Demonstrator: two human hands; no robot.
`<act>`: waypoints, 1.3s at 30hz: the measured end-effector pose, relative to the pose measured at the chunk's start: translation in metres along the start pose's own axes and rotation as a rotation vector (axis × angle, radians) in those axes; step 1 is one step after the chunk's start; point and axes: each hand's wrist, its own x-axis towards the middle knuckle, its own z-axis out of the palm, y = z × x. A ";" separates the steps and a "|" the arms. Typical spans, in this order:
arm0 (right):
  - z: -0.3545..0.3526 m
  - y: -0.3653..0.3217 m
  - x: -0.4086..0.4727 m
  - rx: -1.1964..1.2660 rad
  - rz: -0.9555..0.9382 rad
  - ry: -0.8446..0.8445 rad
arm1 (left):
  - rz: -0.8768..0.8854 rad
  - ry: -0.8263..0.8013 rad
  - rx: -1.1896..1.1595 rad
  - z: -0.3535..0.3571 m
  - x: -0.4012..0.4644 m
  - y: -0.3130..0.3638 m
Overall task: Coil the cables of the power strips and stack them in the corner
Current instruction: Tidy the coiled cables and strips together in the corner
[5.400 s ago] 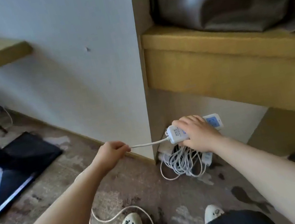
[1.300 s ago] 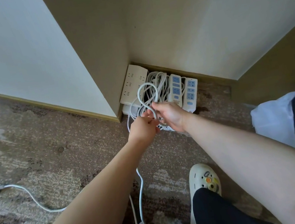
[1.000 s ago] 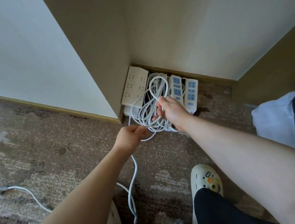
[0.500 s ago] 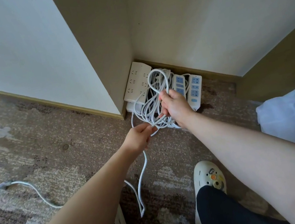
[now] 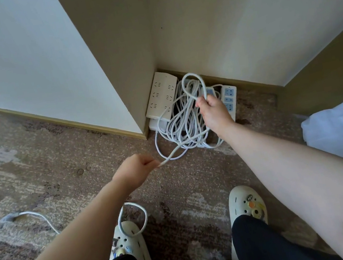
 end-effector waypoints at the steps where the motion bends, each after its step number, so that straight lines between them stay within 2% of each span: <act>1: 0.003 0.000 -0.001 -0.048 -0.023 -0.022 | 0.024 -0.001 0.063 0.002 0.002 0.008; 4: 0.012 0.000 -0.002 -0.147 -0.086 -0.058 | 0.127 0.035 0.207 0.011 0.006 0.038; 6: 0.011 0.000 -0.001 -0.211 -0.131 -0.059 | 0.153 0.018 0.189 0.014 0.008 0.042; 10: -0.001 0.005 0.004 -0.300 -0.162 -0.022 | 0.100 -0.042 0.002 0.010 0.004 0.012; 14: -0.017 0.007 0.011 -0.342 -0.159 0.049 | -0.044 0.082 -0.316 -0.004 -0.002 -0.029; 16: -0.022 0.007 0.014 -0.309 -0.152 0.083 | -0.112 0.156 -0.376 -0.015 -0.006 -0.046; 19: -0.018 0.005 0.012 -0.303 -0.159 0.005 | -0.108 0.149 -0.277 -0.018 -0.010 -0.039; 23: -0.003 -0.002 0.008 -0.300 -0.138 -0.191 | 0.119 0.060 -0.004 -0.008 0.003 0.028; 26: 0.003 -0.007 0.005 -0.281 -0.112 -0.298 | 0.160 0.168 0.052 0.002 0.018 0.071; 31: 0.006 -0.006 -0.001 -0.220 -0.030 -0.416 | 0.050 0.339 -0.072 0.020 0.027 0.094; 35: 0.011 -0.007 -0.007 -0.118 0.006 -0.422 | 0.012 0.418 -0.129 0.022 0.029 0.100; 39: 0.015 -0.007 -0.009 -0.066 -0.007 -0.289 | -0.010 0.472 -0.144 0.021 0.031 0.104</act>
